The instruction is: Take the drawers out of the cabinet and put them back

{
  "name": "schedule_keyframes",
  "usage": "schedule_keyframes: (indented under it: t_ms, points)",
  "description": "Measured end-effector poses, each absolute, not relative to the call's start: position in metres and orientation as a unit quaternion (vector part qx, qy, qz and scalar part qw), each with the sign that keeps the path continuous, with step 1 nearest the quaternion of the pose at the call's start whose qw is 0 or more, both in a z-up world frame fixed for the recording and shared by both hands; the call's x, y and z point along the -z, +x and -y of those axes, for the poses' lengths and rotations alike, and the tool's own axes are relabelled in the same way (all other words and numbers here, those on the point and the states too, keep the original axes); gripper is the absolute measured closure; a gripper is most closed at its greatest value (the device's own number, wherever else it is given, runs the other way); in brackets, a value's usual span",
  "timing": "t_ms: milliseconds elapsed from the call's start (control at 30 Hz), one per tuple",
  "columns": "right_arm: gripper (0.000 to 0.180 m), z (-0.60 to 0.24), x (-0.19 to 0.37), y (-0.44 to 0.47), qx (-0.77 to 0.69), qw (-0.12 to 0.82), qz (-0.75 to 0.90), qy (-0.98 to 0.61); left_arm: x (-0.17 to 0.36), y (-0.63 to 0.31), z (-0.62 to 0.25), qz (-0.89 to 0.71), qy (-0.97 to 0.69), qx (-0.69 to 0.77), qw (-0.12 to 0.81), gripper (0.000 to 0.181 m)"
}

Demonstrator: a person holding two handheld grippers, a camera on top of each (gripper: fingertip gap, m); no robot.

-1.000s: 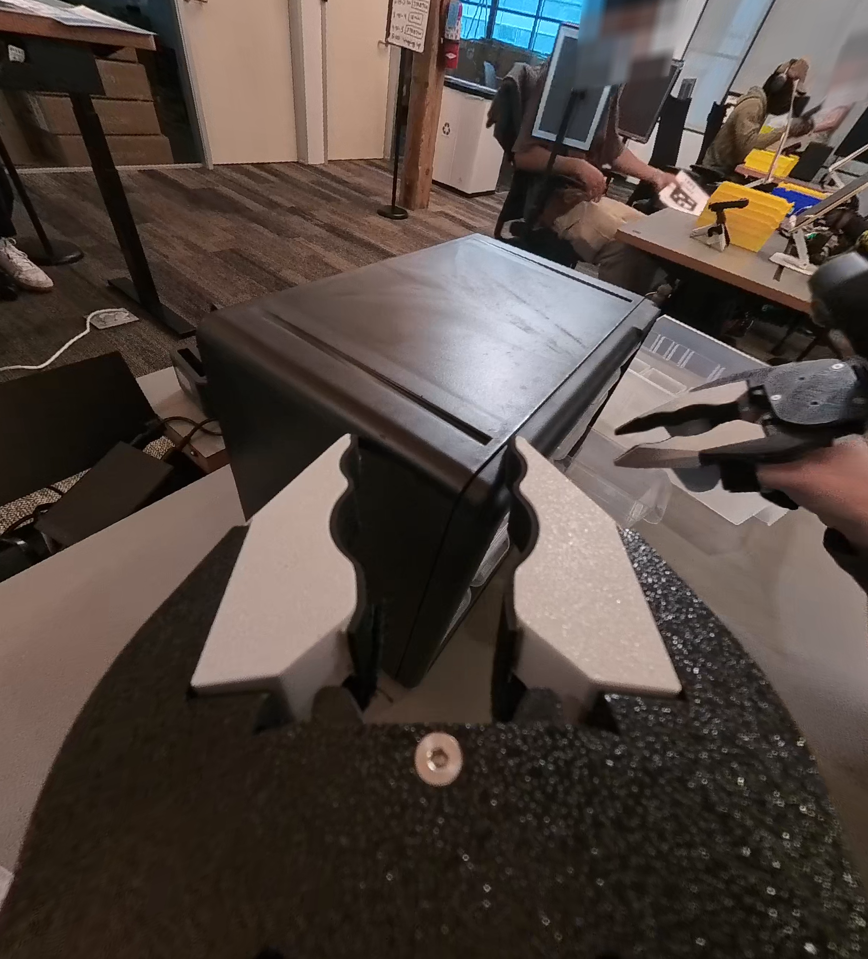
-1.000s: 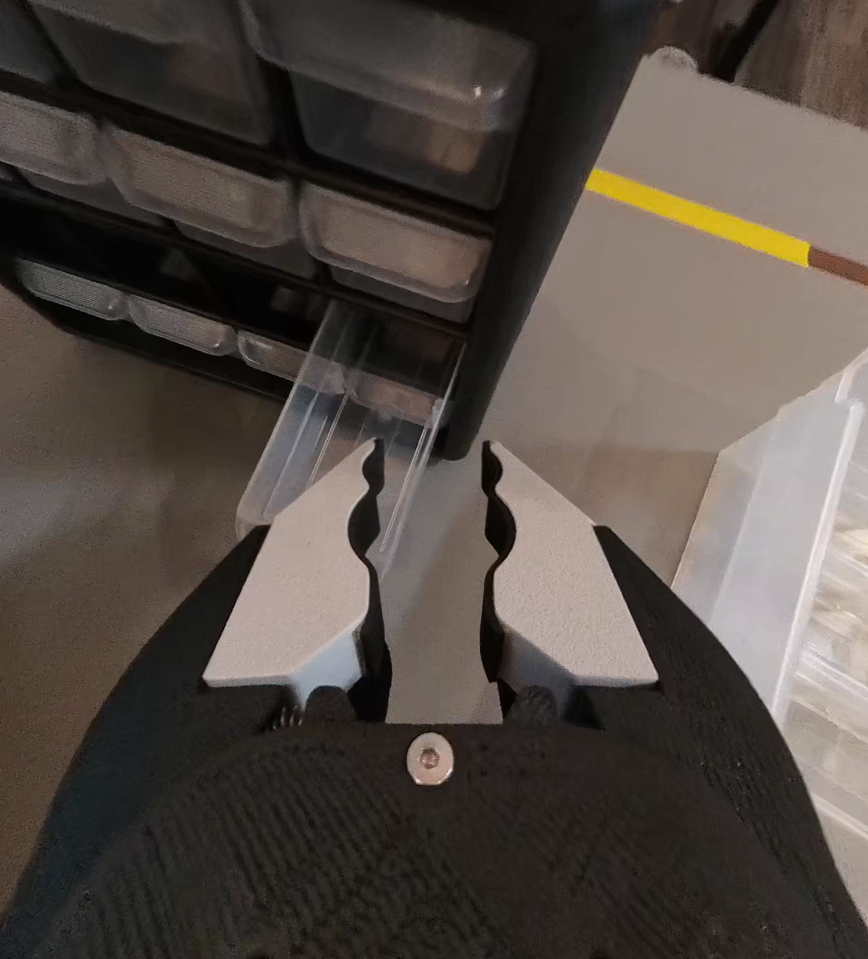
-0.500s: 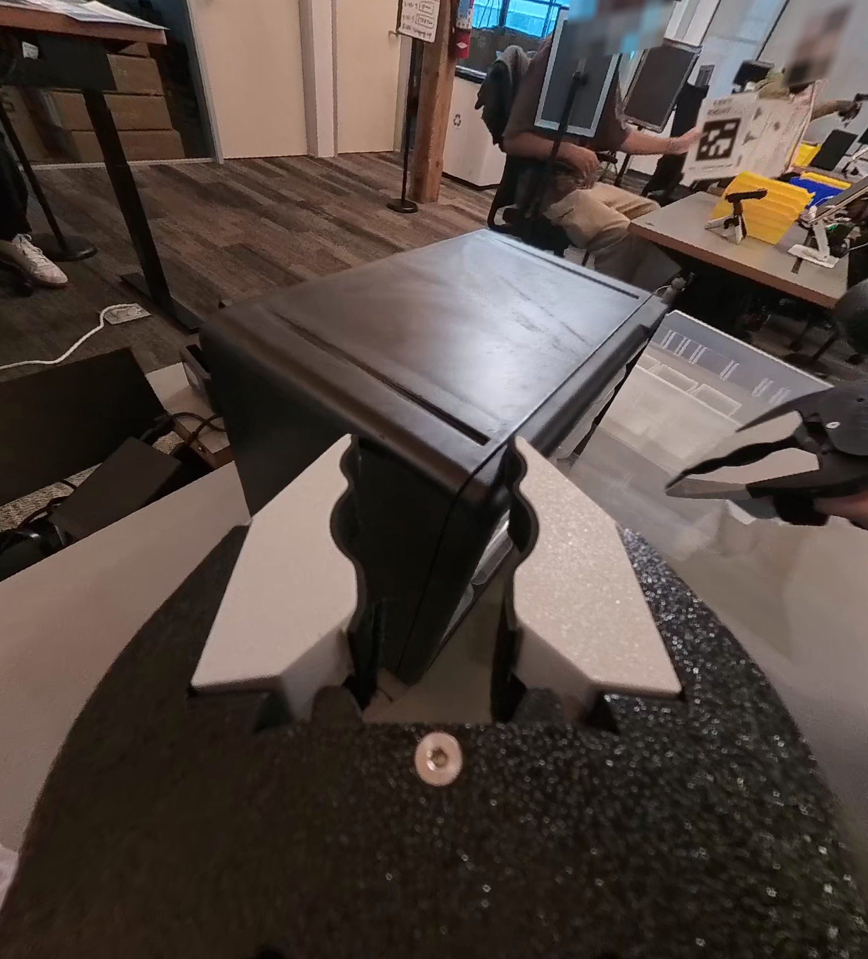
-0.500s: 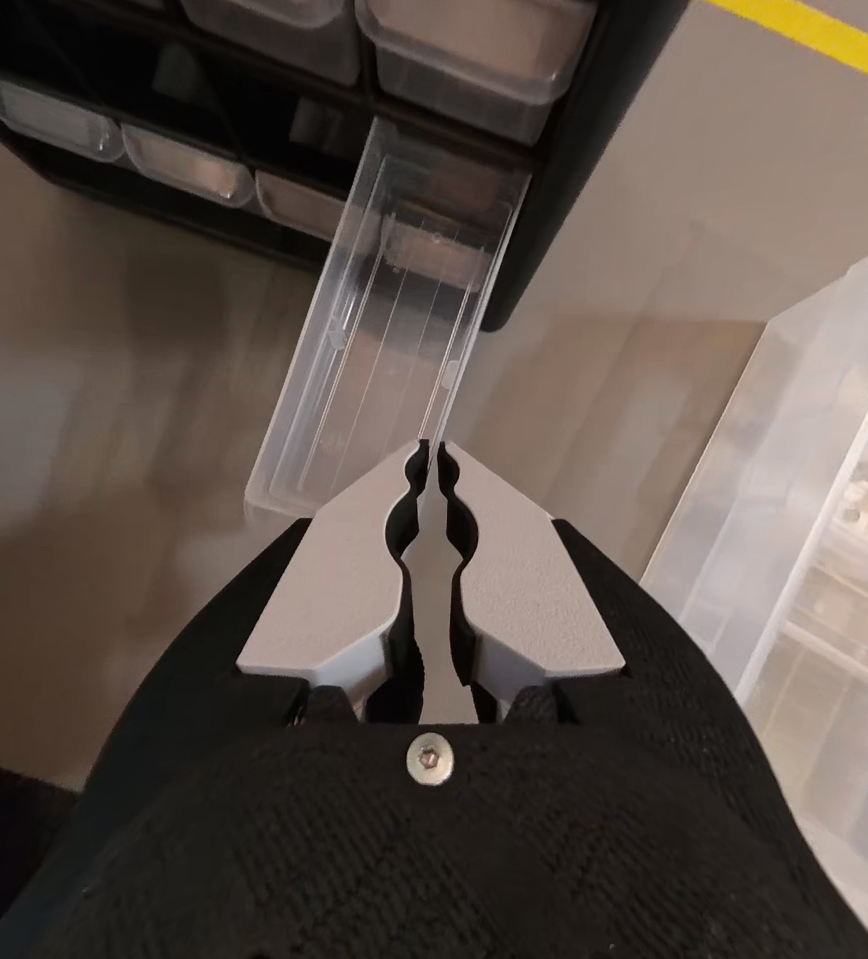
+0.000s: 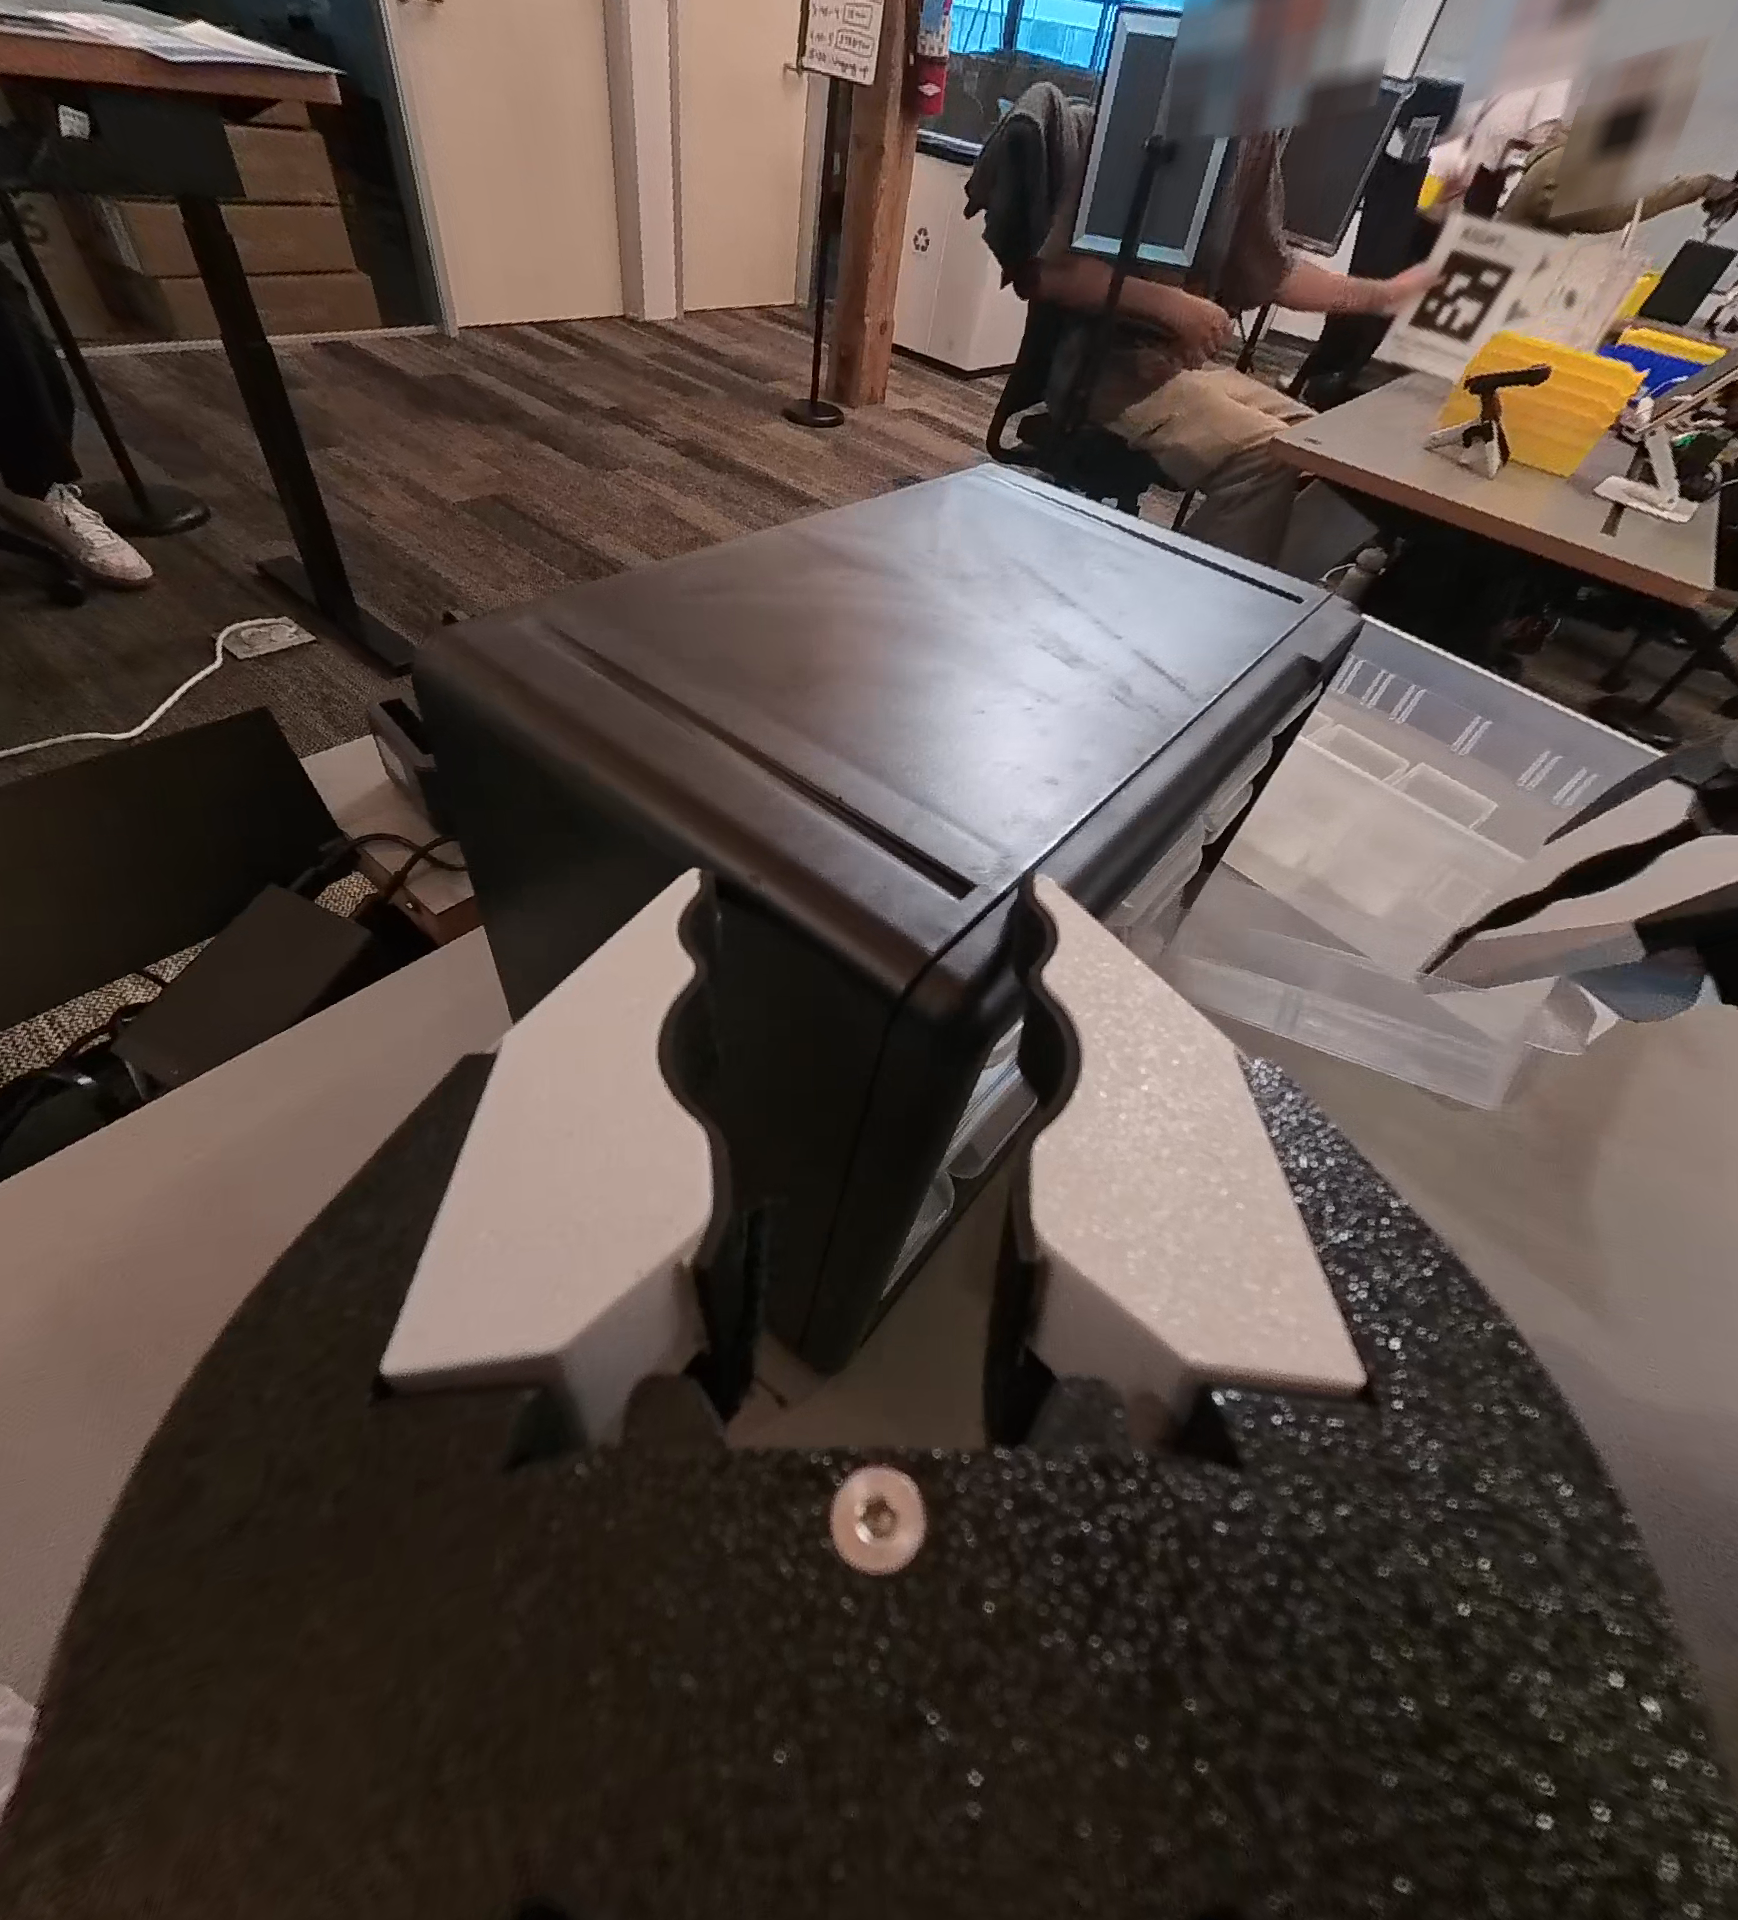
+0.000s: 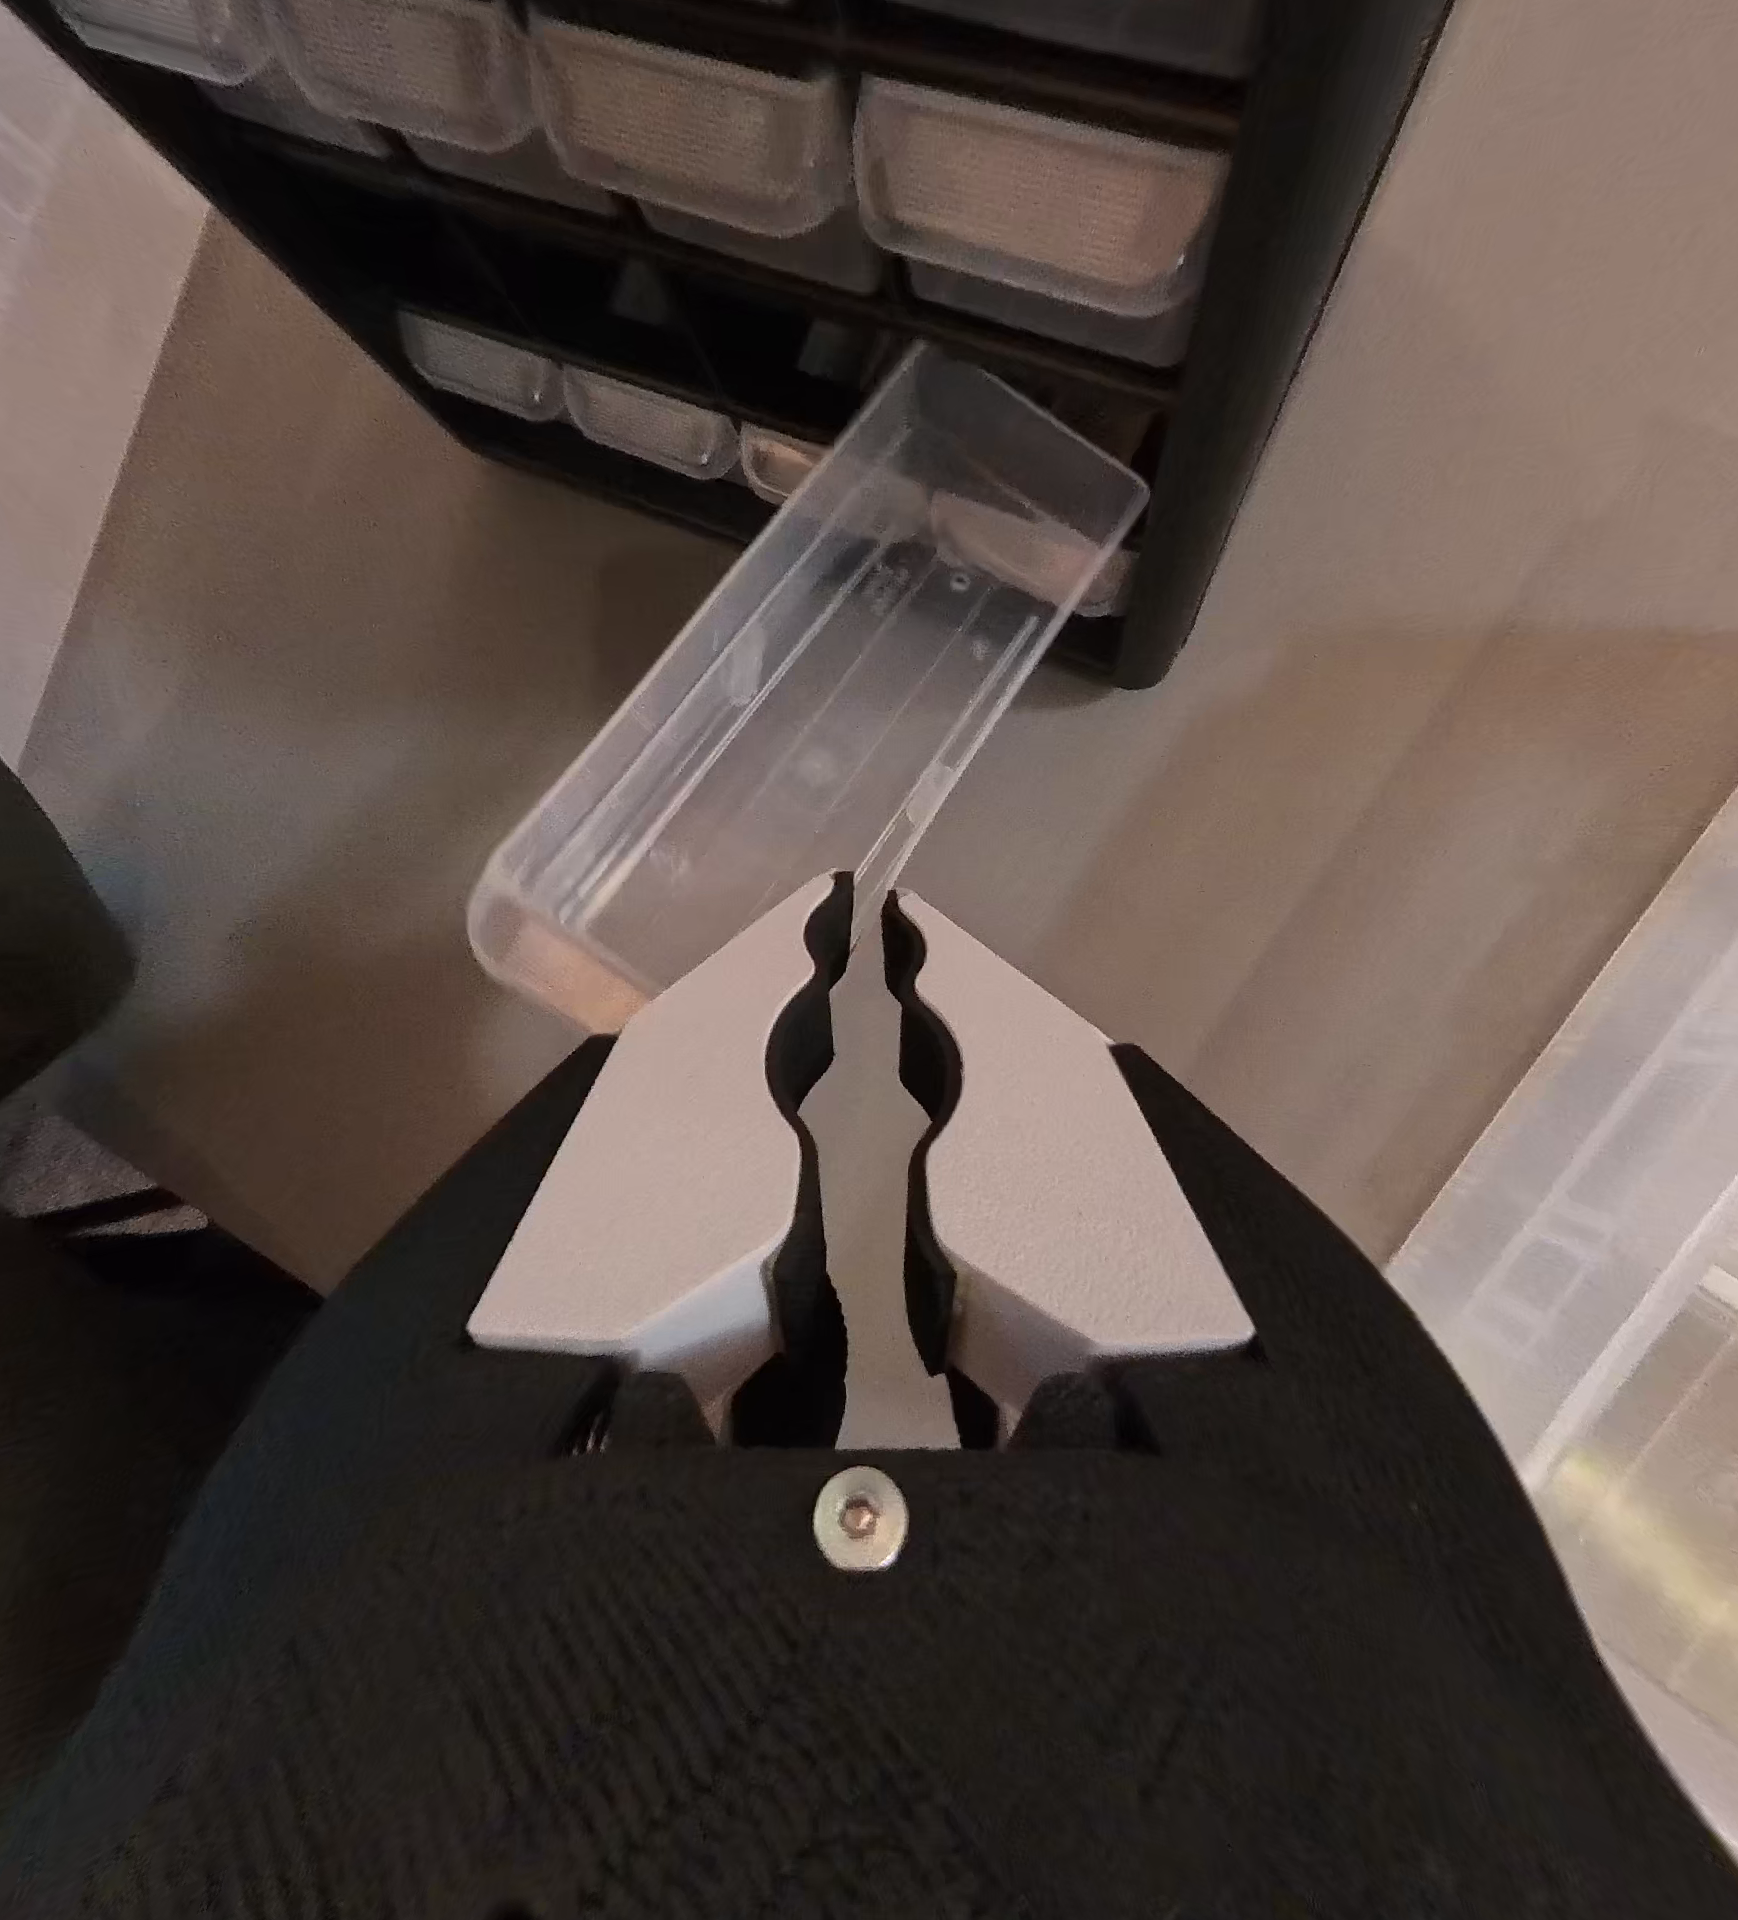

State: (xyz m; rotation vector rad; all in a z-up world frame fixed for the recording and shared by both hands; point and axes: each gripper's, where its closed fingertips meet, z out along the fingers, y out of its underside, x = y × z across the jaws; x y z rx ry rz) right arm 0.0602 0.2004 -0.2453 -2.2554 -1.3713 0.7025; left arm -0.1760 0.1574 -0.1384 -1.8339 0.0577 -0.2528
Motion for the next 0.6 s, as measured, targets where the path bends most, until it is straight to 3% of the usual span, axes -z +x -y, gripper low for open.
schedule_keyframes:
  t_ms: [33, 267, 467, 600]
  points:
    - [0.179, -0.2, 0.246, 0.064, -0.243, 0.203, 0.499, -0.807, 0.138, -0.176, -0.157, -0.025, -0.791, 0.109, 0.601, 0.126]
    - [0.18, -0.209, 0.217, 0.11, -0.22, 0.251, 0.552, -0.764, 0.139, -0.176, -0.157, -0.026, -0.79, 0.112, 0.602, 0.125]
    - [0.18, -0.297, 0.156, 0.219, 0.051, 0.354, 0.603, -0.713, 0.139, -0.177, -0.157, -0.026, -0.789, 0.114, 0.604, 0.126]
    - [0.18, -0.333, 0.161, 0.268, 0.147, 0.272, 0.715, -0.627, 0.139, -0.177, -0.157, -0.026, -0.789, 0.114, 0.604, 0.126]
